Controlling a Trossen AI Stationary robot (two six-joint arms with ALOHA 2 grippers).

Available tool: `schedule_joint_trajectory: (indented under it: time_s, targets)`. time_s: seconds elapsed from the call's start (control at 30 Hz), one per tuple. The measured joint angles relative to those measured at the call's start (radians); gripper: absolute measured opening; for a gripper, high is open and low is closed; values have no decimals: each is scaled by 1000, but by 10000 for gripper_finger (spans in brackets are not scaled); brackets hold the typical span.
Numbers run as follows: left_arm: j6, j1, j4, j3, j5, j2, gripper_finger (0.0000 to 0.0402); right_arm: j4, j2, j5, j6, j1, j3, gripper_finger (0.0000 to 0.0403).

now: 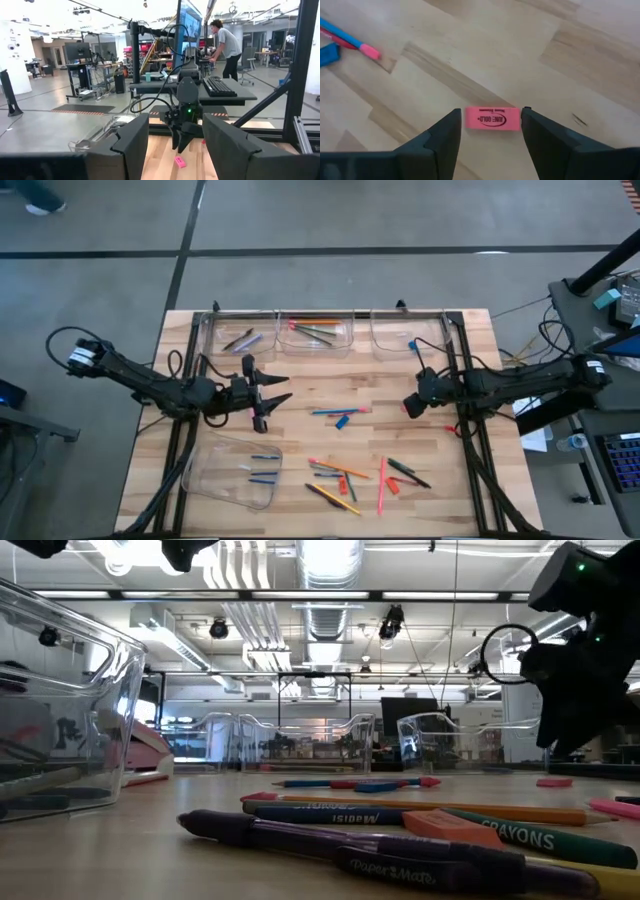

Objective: Sort crayons/erasers/pens/pencils in bins
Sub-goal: Put the pink eraser into the top right transparent bin

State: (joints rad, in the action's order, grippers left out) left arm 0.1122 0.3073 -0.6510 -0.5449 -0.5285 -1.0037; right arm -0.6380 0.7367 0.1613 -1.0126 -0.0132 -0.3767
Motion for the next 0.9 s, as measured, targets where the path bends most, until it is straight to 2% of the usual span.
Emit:
schedule_joint_trajectory:
  time_s: [0.27,0.63,0.9]
  targets:
    - [-3,0,-4,0,1,-15,173,23,3,-1,-49,0,83,210]
    - [-3,0,-15,0,1,-15,173,227,2,-46,-54,0,173,212]
    - [-2,0,-19,0,1,-15,173,237,8,-63,-60,0,214,202]
